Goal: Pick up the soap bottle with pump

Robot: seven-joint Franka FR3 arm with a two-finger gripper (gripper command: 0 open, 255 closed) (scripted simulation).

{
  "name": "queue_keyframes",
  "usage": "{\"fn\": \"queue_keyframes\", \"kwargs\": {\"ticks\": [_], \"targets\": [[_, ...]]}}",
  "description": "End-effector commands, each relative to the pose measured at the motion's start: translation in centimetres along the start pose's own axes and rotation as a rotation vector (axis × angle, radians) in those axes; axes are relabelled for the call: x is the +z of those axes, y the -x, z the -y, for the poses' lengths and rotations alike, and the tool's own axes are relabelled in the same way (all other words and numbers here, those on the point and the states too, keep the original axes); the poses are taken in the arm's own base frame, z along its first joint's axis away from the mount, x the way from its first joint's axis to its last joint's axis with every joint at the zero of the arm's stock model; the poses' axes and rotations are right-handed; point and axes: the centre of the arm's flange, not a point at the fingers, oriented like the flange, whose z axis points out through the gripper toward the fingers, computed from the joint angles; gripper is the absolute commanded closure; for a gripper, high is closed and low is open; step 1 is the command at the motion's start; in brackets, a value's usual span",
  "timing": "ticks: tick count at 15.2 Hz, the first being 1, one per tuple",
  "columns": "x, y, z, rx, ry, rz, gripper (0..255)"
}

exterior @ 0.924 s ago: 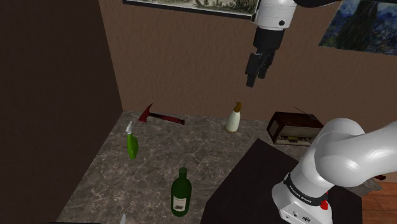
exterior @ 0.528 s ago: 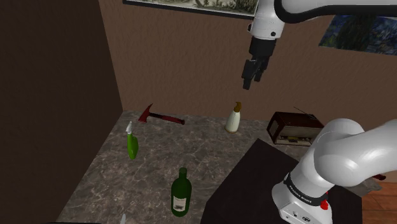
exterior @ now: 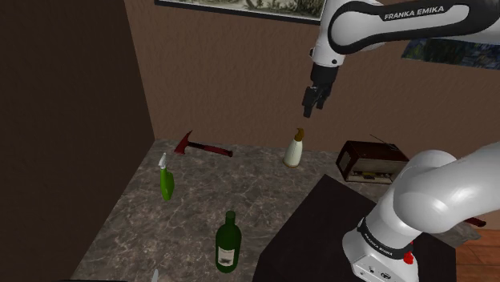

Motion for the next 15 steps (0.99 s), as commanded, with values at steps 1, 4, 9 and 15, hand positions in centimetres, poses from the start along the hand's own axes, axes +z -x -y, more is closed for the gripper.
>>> {"fn": "queue_keyframes", "kwargs": {"ticks": [1,4,9,15], "targets": [[1.7,-1.2,-1.9,0.004,-0.002,-0.003,0],[4.0,-2.7,-4.8,0.011,-0.006,-0.004,0],[7.8,-5.1,-9.6,0.022,-0.012,-0.006,0],[12.5,-8.0,-15.4,0.036,-0.020,-0.008,0]]}}
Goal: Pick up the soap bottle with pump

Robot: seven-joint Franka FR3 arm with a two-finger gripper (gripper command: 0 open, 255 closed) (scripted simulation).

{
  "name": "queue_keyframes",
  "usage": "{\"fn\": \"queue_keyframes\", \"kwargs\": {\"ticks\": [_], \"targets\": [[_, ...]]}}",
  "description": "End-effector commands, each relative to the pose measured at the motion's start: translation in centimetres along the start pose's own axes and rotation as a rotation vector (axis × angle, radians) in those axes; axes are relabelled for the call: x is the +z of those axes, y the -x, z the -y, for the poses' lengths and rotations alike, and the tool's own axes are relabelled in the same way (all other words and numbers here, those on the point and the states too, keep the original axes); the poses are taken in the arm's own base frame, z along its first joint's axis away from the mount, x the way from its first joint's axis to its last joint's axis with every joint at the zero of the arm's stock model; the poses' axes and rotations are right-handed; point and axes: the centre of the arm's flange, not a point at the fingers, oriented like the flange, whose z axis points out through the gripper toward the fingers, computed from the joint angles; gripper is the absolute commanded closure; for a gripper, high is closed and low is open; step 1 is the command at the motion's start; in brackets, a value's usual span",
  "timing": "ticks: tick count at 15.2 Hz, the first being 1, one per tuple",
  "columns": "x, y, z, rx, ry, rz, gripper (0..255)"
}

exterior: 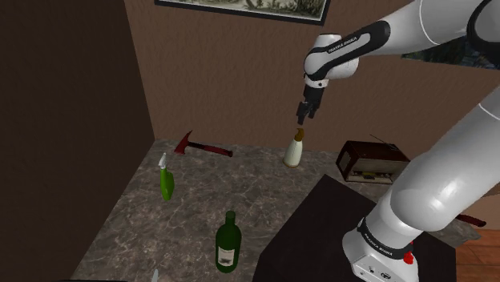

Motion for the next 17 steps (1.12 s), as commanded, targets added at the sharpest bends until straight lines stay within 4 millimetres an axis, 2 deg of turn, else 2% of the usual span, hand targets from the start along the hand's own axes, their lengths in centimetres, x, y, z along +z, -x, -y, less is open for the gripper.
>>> {"fn": "queue_keyframes", "kwargs": {"ticks": [1,17], "targets": [[1.6,-1.2,-2.3,0.004,-0.001,-0.001,0],[14.0,-8.8,-17.8,0.041,-0.022,-0.007,0]]}}
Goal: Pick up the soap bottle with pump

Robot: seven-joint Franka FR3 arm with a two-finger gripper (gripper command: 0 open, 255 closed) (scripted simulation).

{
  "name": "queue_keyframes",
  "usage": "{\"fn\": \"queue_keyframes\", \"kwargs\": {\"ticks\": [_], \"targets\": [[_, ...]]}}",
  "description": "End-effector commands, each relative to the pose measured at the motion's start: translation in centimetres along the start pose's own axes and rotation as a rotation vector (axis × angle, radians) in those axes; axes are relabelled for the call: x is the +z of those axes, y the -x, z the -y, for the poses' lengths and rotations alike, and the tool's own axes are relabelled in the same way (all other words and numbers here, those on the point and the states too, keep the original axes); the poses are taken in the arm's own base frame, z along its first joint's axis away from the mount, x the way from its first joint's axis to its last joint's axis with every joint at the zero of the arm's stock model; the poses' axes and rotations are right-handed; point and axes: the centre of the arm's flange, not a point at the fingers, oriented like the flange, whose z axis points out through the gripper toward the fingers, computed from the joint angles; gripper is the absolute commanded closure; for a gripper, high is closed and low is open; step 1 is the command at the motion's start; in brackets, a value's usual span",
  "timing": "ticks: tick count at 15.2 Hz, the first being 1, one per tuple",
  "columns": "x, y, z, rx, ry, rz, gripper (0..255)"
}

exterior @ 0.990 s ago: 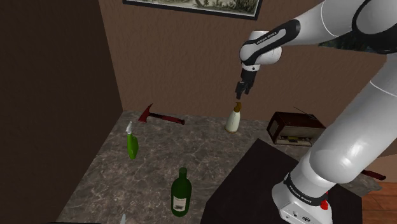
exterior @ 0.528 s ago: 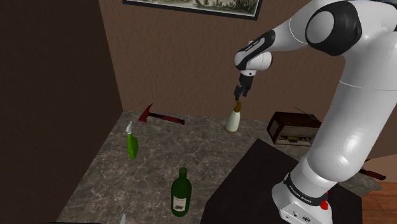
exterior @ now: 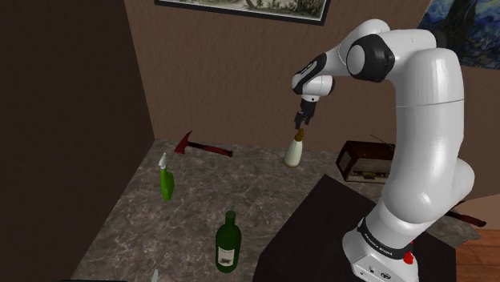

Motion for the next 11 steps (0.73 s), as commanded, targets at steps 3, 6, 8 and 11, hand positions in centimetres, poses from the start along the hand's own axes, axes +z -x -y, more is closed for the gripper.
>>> {"fn": "queue_keyframes", "kwargs": {"ticks": [3,6,8,11], "targets": [[2.7,-1.6,-3.0,0.007,-0.005,-0.002,0],[4.3,-1.7,-3.0,0.007,-0.005,-0.002,0],[5.3,-1.7,-3.1,0.007,-0.005,-0.002,0],[6.7,-1.8,-3.1,0.007,-0.005,-0.002,0]]}}
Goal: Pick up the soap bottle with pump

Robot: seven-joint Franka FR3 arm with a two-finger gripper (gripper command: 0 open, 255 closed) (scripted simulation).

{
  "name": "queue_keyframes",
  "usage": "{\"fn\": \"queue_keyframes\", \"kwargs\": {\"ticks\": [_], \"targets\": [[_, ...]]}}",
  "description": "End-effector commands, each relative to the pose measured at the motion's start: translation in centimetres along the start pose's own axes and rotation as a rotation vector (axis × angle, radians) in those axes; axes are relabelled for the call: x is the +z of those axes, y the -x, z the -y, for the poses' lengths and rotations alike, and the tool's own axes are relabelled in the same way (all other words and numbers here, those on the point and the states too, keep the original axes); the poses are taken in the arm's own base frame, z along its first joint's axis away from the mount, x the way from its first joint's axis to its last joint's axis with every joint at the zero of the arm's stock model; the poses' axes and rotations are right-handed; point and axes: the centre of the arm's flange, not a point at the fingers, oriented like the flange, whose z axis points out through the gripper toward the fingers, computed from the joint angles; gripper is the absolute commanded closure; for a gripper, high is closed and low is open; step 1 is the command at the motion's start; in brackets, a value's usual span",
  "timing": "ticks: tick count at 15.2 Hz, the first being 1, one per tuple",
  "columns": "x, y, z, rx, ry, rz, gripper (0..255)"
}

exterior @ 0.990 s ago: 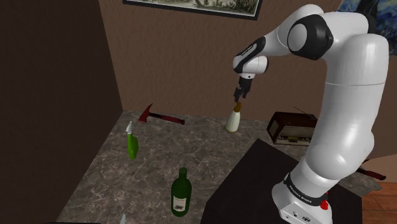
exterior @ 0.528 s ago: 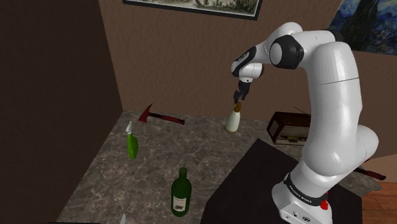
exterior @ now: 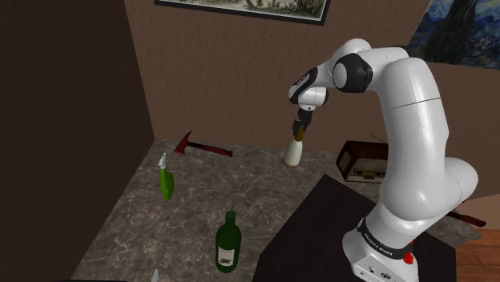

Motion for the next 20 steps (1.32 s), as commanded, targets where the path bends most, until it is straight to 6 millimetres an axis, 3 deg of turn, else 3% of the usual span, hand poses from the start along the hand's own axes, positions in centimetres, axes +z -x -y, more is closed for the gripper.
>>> {"fn": "queue_keyframes", "kwargs": {"ticks": [1,2,11,20], "targets": [[0.3,0.0,0.0,0.000,0.000,0.000,0],[0.3,0.0,0.0,0.000,0.000,0.000,255],[0.3,0.0,0.0,0.000,0.000,0.000,255],[-4.5,0.2,0.1,0.000,0.000,0.000,255]]}}
